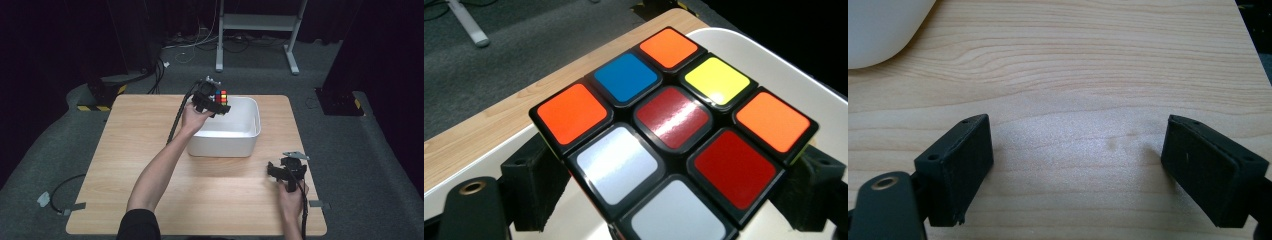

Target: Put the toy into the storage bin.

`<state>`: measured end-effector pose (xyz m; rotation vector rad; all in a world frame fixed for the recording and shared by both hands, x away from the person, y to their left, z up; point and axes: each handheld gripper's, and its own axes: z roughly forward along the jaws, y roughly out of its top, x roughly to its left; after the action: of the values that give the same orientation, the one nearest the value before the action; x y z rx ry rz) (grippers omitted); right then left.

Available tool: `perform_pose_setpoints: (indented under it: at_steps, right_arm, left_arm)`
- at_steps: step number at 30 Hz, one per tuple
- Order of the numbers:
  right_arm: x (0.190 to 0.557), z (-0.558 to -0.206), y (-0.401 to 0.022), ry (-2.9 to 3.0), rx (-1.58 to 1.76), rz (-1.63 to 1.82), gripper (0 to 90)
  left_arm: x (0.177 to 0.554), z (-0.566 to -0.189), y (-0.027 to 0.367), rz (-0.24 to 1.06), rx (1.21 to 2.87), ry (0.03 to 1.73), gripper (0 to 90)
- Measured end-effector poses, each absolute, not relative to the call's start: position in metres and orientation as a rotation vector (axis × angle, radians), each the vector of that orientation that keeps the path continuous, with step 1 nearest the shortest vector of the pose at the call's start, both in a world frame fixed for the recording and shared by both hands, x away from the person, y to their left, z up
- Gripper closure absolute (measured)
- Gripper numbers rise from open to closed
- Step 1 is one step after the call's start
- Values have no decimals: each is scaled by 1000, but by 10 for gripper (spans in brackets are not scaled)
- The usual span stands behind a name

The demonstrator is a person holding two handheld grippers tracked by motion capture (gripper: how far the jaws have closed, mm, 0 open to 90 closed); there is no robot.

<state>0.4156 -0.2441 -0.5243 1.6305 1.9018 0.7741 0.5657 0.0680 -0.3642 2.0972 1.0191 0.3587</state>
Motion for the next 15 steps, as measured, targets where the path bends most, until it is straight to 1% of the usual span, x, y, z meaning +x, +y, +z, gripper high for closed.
perform_pose_setpoints:
  at_steps: [7, 12, 15]
  right_arm:
    - [416, -524, -244, 1901, 1632, 773, 129]
    - [416, -524, -244, 1901, 1632, 773, 129]
    - [416, -524, -244, 1901, 1632, 773, 129]
  left_arm:
    - [569, -372, 69, 348, 2094, 1064, 151]
    - [570, -376, 65, 355, 2124, 1070, 151]
    - [572, -380, 64, 335, 2127, 1077, 151]
